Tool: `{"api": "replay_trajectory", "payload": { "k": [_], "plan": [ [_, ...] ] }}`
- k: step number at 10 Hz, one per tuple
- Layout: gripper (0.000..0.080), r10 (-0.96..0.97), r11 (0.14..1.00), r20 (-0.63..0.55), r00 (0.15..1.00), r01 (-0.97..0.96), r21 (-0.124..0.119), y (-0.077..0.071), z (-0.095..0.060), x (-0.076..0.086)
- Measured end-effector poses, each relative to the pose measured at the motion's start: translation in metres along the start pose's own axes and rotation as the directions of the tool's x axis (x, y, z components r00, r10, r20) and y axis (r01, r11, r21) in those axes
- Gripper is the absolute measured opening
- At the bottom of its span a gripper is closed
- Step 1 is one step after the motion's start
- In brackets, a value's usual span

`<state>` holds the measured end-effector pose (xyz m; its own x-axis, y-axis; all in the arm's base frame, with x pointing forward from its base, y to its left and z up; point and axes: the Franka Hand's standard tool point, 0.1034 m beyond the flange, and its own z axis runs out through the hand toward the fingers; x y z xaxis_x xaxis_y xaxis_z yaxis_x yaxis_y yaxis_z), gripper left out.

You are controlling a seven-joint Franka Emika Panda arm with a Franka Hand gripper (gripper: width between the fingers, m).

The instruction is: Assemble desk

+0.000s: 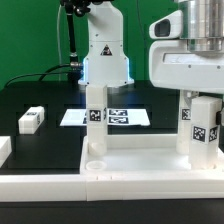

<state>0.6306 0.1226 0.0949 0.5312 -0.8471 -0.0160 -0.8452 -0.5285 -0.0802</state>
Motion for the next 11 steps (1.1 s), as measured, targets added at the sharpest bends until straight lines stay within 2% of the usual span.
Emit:
{"api": "replay_trajectory", "payload": {
  "k": [2, 4, 6, 7, 8, 9, 11],
  "plan": [
    [0.0293, 0.238, 0.971, 0.007, 0.971, -0.238, -0.008, -0.005, 0.0, 0.002],
    [0.0293, 0.442, 0.897, 0.043, 0.896, -0.443, 0.005, -0.004, -0.001, 0.009],
    [0.0293, 0.672, 0.74, 0.053, 0.739, -0.673, 0.008, -0.006, 0.001, 0.011],
    [0.0293, 0.752, 0.656, 0.062, 0.656, -0.754, 0.022, -0.008, 0.001, 0.012],
    [0.0294, 0.808, 0.586, 0.063, 0.586, -0.81, 0.022, -0.009, 0.001, 0.013],
    [0.0294, 0.832, 0.551, 0.057, 0.551, -0.834, 0.025, -0.008, 0.001, 0.015],
    [0.0295, 0.84, 0.539, 0.052, 0.54, -0.842, 0.028, -0.006, 0.0, 0.016]
  ]
}}
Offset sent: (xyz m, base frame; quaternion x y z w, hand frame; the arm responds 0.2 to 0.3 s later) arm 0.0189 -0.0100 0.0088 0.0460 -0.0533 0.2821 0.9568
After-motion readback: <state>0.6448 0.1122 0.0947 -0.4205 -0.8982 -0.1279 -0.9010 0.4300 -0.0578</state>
